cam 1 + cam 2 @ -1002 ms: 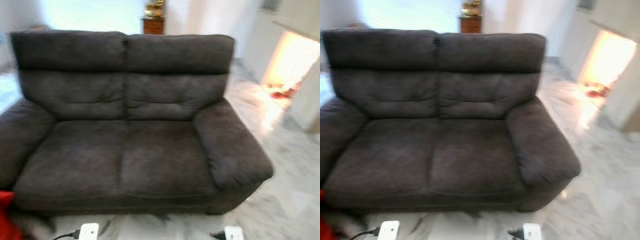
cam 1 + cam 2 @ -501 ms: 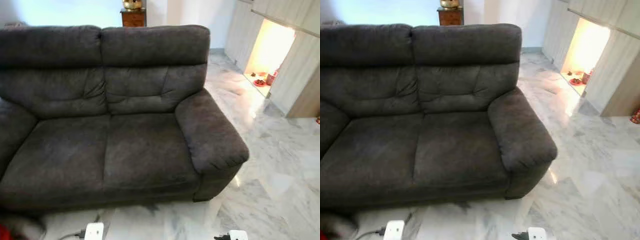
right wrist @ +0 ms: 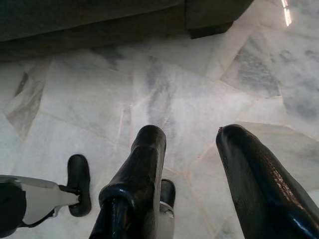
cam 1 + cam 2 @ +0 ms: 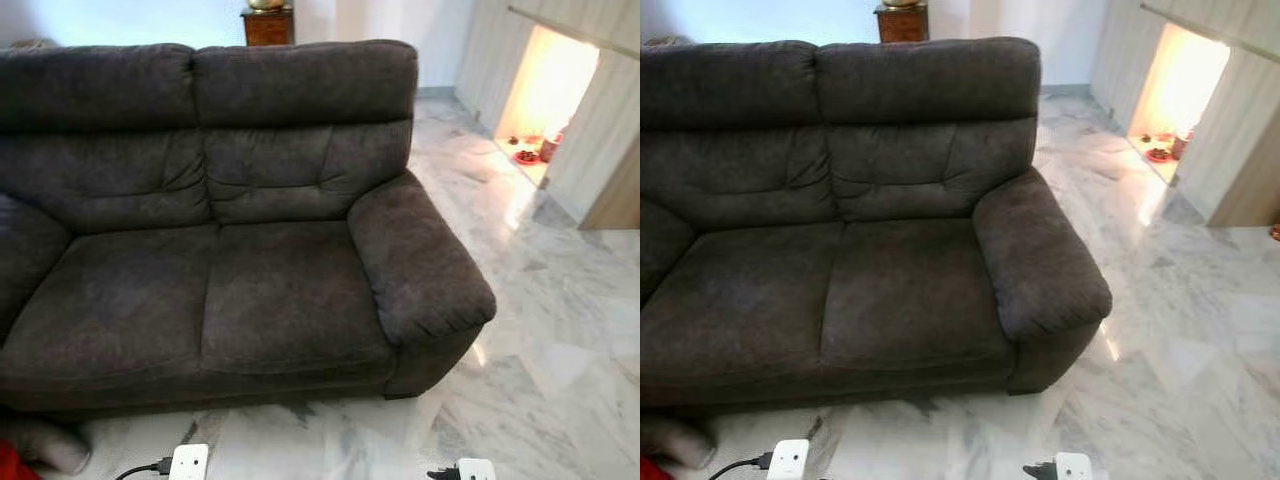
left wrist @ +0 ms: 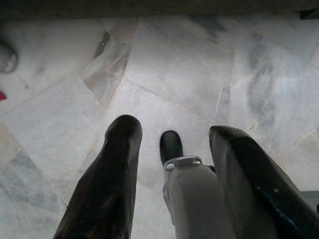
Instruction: Move the pillow to the sofa from floor
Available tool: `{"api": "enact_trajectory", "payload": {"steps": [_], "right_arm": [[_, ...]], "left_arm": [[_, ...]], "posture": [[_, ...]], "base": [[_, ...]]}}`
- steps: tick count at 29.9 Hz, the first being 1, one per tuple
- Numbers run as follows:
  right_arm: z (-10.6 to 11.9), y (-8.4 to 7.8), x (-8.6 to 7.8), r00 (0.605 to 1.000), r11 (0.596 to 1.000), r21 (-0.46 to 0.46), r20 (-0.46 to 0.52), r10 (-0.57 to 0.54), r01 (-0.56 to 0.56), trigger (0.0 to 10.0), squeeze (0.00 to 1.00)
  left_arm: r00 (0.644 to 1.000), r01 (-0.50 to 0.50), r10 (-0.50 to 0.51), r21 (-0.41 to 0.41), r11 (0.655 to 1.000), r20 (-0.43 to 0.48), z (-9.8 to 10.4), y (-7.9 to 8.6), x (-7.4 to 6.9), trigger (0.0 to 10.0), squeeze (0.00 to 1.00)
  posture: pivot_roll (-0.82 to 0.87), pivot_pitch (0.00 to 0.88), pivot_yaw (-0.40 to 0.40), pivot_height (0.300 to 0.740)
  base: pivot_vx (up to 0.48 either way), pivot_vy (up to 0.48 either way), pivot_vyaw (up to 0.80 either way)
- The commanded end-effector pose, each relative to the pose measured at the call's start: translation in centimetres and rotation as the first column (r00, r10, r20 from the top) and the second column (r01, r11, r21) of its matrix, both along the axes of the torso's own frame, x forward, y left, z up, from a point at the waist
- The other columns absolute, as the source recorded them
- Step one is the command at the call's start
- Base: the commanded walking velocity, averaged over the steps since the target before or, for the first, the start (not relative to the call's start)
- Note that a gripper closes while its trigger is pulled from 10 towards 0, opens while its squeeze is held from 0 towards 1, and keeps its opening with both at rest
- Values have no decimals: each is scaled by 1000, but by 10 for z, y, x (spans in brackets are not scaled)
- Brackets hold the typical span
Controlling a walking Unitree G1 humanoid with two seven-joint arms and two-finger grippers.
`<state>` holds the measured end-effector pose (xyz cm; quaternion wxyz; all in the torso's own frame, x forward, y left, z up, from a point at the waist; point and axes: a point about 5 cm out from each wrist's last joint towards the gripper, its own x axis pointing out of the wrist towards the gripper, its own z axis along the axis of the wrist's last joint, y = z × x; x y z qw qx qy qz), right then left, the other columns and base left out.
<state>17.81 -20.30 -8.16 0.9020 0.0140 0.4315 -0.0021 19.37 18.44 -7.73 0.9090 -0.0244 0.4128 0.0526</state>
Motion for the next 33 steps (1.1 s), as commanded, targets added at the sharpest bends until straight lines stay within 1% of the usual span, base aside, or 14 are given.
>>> {"api": "enact_trajectory", "payload": {"steps": [1,33], "right_arm": [[2,23,16,991,971,201,-57,-122,131,10000,0],[2,25,16,990,968,210,-56,-129,138,10000,0]], "left_arm": [[990,-105,111,69,992,-82,-2,60,-28,10000,0],[991,-93,99,75,993,-85,-2,63,-29,10000,0]], "posture": [[147,0,-58,740],[148,0,-46,740]], "base": [[0,0,0],[0,0,0]]}}
